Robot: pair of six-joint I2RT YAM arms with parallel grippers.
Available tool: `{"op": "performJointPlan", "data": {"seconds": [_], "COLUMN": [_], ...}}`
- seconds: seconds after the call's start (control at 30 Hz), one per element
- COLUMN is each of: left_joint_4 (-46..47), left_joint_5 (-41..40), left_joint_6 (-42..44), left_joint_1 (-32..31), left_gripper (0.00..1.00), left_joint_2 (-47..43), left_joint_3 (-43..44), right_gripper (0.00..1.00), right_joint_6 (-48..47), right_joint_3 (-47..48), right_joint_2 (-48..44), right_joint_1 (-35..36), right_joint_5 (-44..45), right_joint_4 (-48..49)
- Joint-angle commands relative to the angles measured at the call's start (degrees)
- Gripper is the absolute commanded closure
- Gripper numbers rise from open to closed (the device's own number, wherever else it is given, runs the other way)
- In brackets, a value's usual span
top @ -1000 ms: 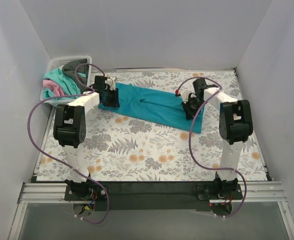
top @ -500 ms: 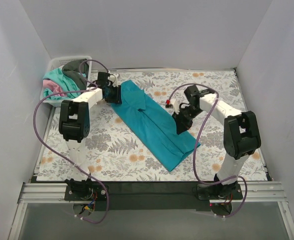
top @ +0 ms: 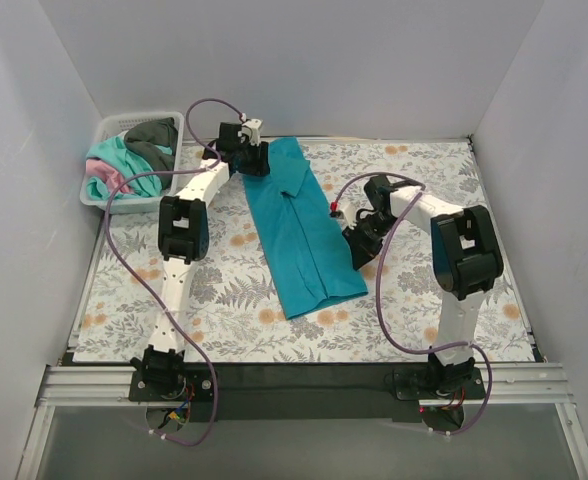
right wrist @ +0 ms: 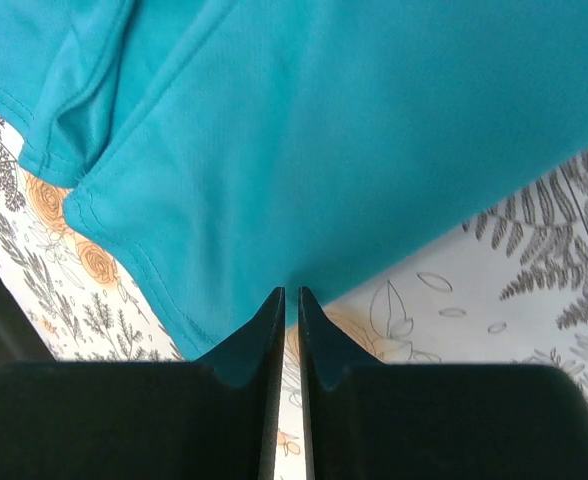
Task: Fold and stack the t-shirts
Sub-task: Fold the tshirt
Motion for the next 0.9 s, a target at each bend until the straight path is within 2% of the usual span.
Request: {"op": "performJointPlan", "data": {"seconds": [0.0,0.17,0.3,0.47,0.57,0.7,0.87], "left_joint_4": [1.88,4.97,4.53,4.27,4.53,5.67,5.23], "left_joint_5": [3.62,7.04,8.45,10.83,13.63,13.47,11.89], "left_joint_6": [-0.72,-1.60,-2.66,-3.18,-3.36,-2.83,-4.59], "left_joint_1": [-0.36,-0.27,-0.27,-0.27,-0.88,-3.34,-4.75], "left_gripper": [0.50,0.50,0.50,0.51,0.53,0.53,0.56], "left_joint_2": [-4.94,-22.58,-31.48,-34.23,-32.83,-29.23,-20.02], "left_joint_3": [-0.28,-19.34,-31.56,-40.71,-41.60,-40.38,-31.16], "right_gripper": [0.86,0.88,0.89,0.90,0.89,0.84,0.76], "right_joint_6": [1.08,3.45,5.56,7.49,8.63,9.25,9.17], "right_joint_3": [0.31,-3.37,-7.24,-10.06,-9.10,-7.78,-7.51], "right_joint_2": [0.23,1.90,1.55,1.46,0.59,-3.89,-8.82], "right_joint_1": [2.59,7.60,11.90,16.56,17.27,17.01,15.26], "right_joint_5": [-1.01,-2.15,-3.82,-6.89,-9.18,-9.36,-7.52], "right_joint_4": [2.33,5.93,8.22,9.55,9.11,8.84,9.11]}}
